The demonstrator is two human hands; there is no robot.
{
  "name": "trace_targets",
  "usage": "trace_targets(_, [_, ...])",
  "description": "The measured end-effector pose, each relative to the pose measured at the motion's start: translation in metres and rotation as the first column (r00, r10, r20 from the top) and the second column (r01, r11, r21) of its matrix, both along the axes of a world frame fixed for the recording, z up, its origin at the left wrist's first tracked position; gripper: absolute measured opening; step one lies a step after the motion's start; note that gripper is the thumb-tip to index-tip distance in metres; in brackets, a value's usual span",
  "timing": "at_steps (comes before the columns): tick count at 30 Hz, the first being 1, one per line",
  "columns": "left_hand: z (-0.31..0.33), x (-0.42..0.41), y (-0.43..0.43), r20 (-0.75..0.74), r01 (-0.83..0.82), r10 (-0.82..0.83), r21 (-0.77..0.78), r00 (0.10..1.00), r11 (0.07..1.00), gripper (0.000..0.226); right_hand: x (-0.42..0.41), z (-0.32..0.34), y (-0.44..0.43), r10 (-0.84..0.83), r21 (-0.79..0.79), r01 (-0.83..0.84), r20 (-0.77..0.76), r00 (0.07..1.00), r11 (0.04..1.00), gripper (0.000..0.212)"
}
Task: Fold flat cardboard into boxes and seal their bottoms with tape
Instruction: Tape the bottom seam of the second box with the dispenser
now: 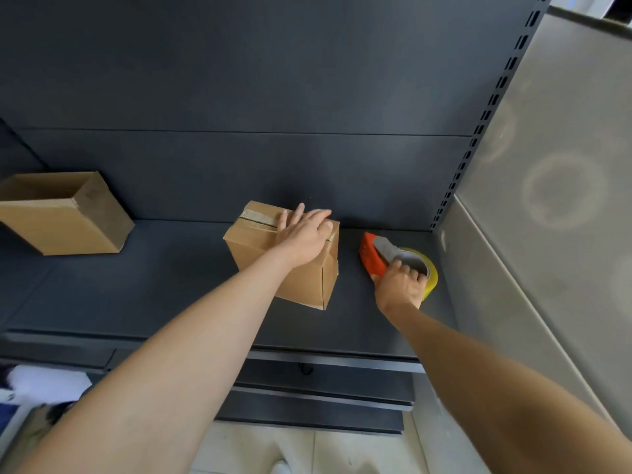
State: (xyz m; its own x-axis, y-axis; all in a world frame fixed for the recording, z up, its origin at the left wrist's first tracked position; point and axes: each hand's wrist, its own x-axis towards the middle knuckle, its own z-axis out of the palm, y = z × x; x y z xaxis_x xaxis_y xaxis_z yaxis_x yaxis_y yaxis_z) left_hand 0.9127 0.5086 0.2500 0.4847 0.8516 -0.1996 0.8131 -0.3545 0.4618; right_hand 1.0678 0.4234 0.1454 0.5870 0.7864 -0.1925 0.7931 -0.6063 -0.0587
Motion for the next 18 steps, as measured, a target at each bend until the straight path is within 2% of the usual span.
trace_targets(3, [0.011,-0.006,-0.004,0.089,-0.058,0.073,-0.166,0.993,0.984,0.045,-0.003,0.009,0.002,-0.013,-0.013,0.014,0.033,0.999,1.000,0.056])
trace_targets(5, [0.013,-0.006,-0.004,0.110,-0.080,0.099,-0.167,0.989,0.983,0.043,-0.008,0.024,0.009,0.000,0.078,-0.004,0.050,0.999,0.997,0.046])
trace_targets(6, [0.013,-0.005,-0.005,0.113,-0.077,0.094,-0.147,0.989,0.986,0.042,-0.012,0.033,0.014,0.011,0.159,-0.010,0.001,1.000,0.987,0.040])
trace_targets(8, [0.010,-0.005,-0.003,0.166,-0.082,0.103,-0.128,0.981,0.988,0.041,-0.024,0.058,0.022,0.036,0.343,0.046,-0.229,0.973,0.938,0.033])
trace_targets(11, [0.004,-0.013,0.004,0.374,-0.176,0.214,-0.133,0.903,0.975,0.039,-0.048,0.094,0.027,-0.005,0.410,0.329,-0.620,0.785,0.851,0.034])
trace_targets(12, [0.001,-0.019,0.008,0.376,-0.227,0.236,-0.069,0.896,0.971,0.040,-0.055,0.101,0.028,-0.016,0.396,0.388,-0.682,0.731,0.832,0.033])
trace_targets(13, [-0.001,-0.027,0.012,0.313,-0.282,0.255,0.046,0.915,0.958,0.045,-0.061,0.104,0.029,-0.021,0.385,0.426,-0.722,0.692,0.819,0.033])
trace_targets(15, [-0.005,-0.043,0.022,0.146,-0.360,0.335,0.218,0.931,0.907,0.072,-0.073,0.109,0.032,-0.011,0.368,0.479,-0.784,0.620,0.797,0.033])
trace_targets(17, [-0.004,-0.055,0.027,0.086,-0.449,0.441,0.156,0.893,0.880,0.098,-0.085,0.111,0.037,-0.023,0.310,0.509,-0.837,0.546,0.803,0.039])
trace_targets(18, [-0.003,-0.058,0.029,0.084,-0.479,0.472,0.096,0.877,0.873,0.102,-0.090,0.113,0.039,-0.042,0.274,0.512,-0.852,0.522,0.814,0.041])
